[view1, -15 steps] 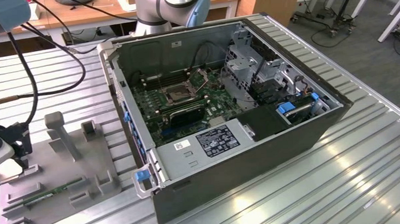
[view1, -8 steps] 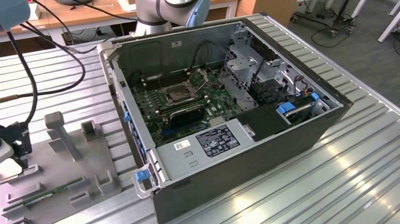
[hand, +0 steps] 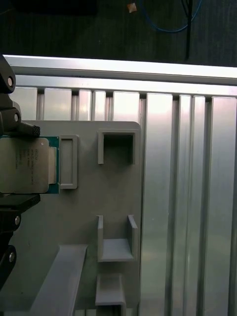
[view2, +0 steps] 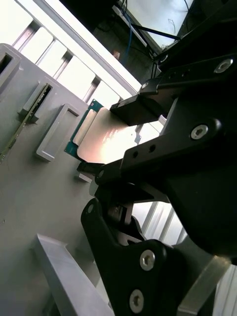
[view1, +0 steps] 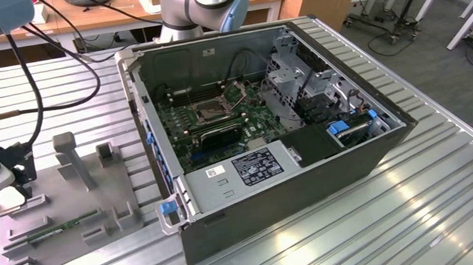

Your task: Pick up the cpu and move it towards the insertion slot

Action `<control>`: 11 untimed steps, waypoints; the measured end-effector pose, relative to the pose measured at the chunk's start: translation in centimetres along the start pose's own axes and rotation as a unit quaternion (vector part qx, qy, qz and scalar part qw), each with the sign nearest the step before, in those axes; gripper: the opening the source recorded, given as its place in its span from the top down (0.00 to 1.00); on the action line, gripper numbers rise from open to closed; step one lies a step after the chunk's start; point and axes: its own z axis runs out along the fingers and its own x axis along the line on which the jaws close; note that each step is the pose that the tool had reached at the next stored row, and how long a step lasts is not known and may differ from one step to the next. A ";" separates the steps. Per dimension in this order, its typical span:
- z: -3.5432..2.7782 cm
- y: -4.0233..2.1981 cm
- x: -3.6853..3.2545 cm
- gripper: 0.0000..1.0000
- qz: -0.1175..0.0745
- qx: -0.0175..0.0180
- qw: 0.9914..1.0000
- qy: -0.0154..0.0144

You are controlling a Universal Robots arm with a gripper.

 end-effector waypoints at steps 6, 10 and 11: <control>-0.21 0.01 0.00 0.45 0.000 0.000 1.000 0.000; -0.28 0.01 0.00 0.45 0.000 0.000 1.000 0.000; -0.28 0.01 0.00 0.45 0.000 0.000 1.000 0.000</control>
